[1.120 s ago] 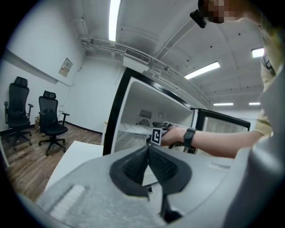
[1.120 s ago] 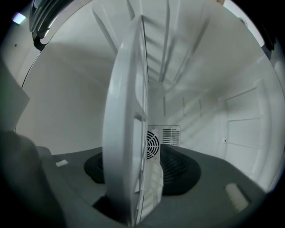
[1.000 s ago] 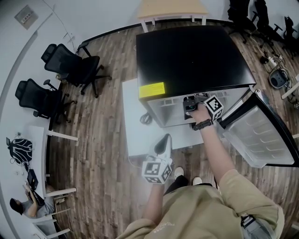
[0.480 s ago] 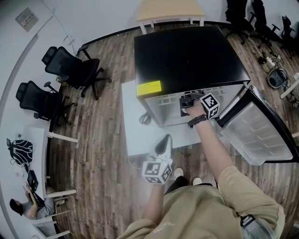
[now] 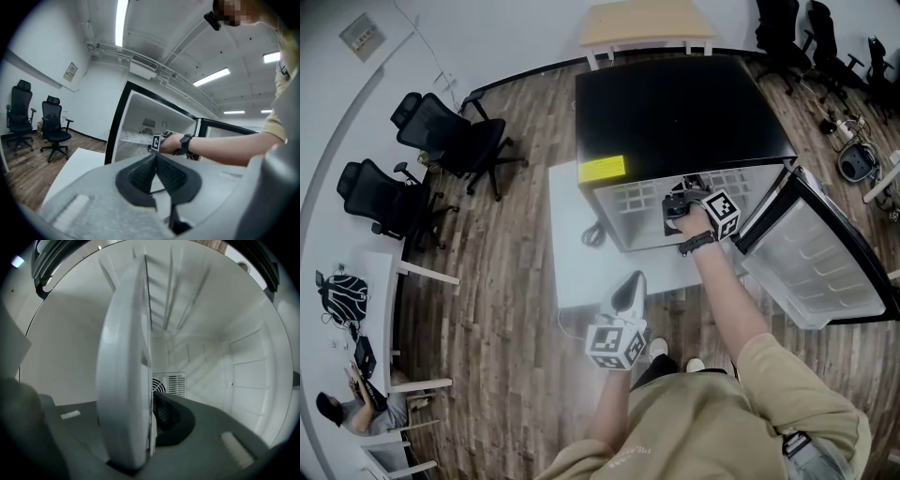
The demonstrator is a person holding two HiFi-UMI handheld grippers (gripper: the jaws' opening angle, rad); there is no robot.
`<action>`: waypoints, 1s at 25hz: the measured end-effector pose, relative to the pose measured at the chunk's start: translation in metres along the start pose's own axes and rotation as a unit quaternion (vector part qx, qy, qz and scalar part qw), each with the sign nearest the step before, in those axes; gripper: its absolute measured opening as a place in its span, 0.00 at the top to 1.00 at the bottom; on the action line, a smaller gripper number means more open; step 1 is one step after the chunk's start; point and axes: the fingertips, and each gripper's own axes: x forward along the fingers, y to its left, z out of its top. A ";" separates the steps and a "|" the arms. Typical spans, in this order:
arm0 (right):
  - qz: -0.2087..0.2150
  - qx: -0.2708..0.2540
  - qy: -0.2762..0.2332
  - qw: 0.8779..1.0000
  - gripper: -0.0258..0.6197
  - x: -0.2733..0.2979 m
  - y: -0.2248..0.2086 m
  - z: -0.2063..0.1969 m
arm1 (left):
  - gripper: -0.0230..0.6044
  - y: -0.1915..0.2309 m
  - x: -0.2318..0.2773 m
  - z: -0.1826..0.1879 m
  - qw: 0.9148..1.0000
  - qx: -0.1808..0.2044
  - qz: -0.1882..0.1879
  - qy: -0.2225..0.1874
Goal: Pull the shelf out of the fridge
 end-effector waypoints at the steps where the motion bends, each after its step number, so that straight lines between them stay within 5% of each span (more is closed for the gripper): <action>1: 0.000 0.000 0.000 1.000 0.83 -0.002 0.000 0.000 | 0.96 -0.002 -0.001 0.000 1.000 0.000 -0.001 -0.001; 25: -0.004 0.000 0.006 1.000 0.83 -0.087 -0.005 -0.005 | 0.96 -0.047 -0.032 -0.007 1.000 0.009 -0.017 -0.017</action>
